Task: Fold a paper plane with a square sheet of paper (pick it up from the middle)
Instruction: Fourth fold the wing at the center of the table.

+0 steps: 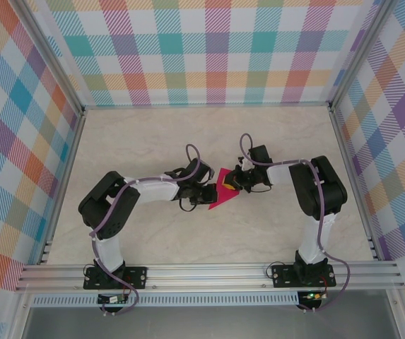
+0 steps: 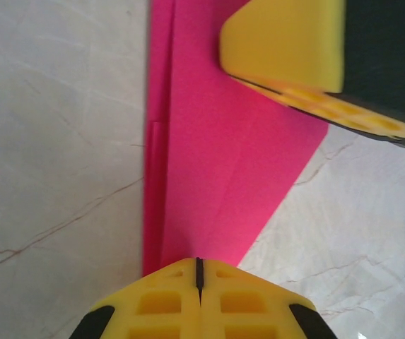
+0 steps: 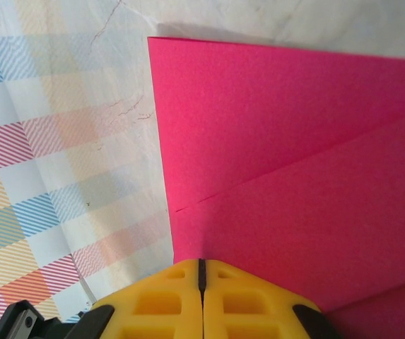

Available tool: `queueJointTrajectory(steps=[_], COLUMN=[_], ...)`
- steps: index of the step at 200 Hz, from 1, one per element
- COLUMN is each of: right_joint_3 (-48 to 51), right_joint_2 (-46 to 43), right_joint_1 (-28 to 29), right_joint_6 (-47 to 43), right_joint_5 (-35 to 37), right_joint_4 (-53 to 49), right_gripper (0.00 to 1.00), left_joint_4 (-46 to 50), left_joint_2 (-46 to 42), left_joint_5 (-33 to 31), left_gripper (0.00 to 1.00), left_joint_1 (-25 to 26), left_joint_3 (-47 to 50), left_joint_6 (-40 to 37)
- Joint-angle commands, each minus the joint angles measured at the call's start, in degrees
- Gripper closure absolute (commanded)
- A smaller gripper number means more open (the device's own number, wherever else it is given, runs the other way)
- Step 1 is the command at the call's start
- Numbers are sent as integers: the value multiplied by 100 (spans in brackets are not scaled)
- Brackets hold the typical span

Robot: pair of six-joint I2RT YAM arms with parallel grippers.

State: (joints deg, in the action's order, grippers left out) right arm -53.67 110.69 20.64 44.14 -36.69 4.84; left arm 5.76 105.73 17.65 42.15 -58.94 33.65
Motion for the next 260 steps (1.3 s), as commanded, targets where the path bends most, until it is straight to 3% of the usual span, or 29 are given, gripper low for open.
queueJointTrajectory(steps=[1,35,73,140,182,260], right_joint_3=[-86,-183,16,115,135,-165], right_joint_2=[-52,-449,-768,-321,-57,14], right_joint_1=[26,58,432,643,616,-367], right_joint_6=[-140,-193,-400,-479,-1164,-1265], right_joint_5=[-7,-189,113,294,571,1002], right_joint_4=[-466,-568,-800,-697,-675,-440], right_gripper=[92,91,95,98,98,97], left_joint_4=[-5,-9,73,255,455,1155], left_joint_2=[133,237,206,176,97,211], left_joint_5=[-60,-16,-164,-286,-351,-474], left_gripper=[100,100,100,100,100,100], left_joint_1=[-52,-53,-49,-49,-54,-34], left_joint_3=[88,204,307,345,446,675], left_joint_6=[2,17,18,12,-63,-236])
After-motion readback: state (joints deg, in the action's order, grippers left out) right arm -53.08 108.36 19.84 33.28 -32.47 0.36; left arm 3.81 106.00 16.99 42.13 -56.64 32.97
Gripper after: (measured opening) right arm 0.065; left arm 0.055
